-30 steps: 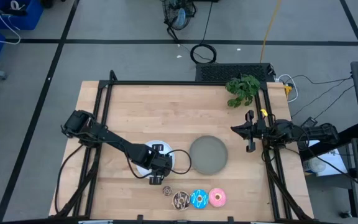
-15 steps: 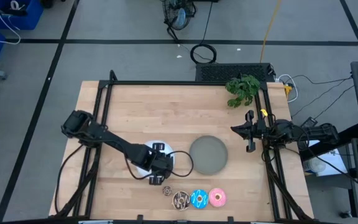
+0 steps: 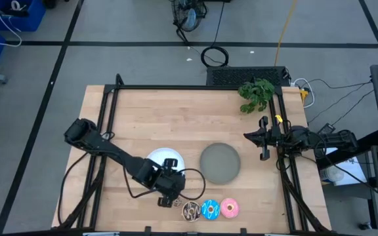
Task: Pick & Place donuts
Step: Put the small brown donut on the white plate
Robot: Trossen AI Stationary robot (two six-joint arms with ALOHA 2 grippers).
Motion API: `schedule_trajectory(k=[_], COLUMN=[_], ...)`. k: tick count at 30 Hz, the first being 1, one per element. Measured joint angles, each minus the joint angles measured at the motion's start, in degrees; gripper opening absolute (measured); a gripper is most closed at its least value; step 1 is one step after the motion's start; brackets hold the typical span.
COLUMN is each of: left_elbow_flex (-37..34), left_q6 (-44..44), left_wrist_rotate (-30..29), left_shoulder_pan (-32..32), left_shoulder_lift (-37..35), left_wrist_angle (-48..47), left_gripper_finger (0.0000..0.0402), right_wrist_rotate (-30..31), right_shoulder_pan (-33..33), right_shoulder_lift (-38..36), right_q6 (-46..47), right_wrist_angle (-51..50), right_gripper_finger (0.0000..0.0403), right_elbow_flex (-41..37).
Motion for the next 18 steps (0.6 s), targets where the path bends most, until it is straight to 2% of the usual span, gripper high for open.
schedule_trajectory(k=[6, 18], left_elbow_flex=[0.0, 0.0], left_q6=[-1.5, -0.9], left_wrist_rotate=[-0.1, -0.4], left_shoulder_pan=[-1.2, -2.2], left_shoulder_lift=[0.0, 0.0], left_wrist_angle=[0.0, -0.1], left_gripper_finger=[0.0155, 0.0015], right_wrist_rotate=[0.0, 0.0], right_shoulder_pan=[0.0, 0.0], right_shoulder_lift=[0.0, 0.0], right_q6=[-0.1, 0.0], right_wrist_angle=[0.0, 0.0], right_gripper_finger=[0.0, 0.0], right_elbow_flex=[0.0, 0.0])
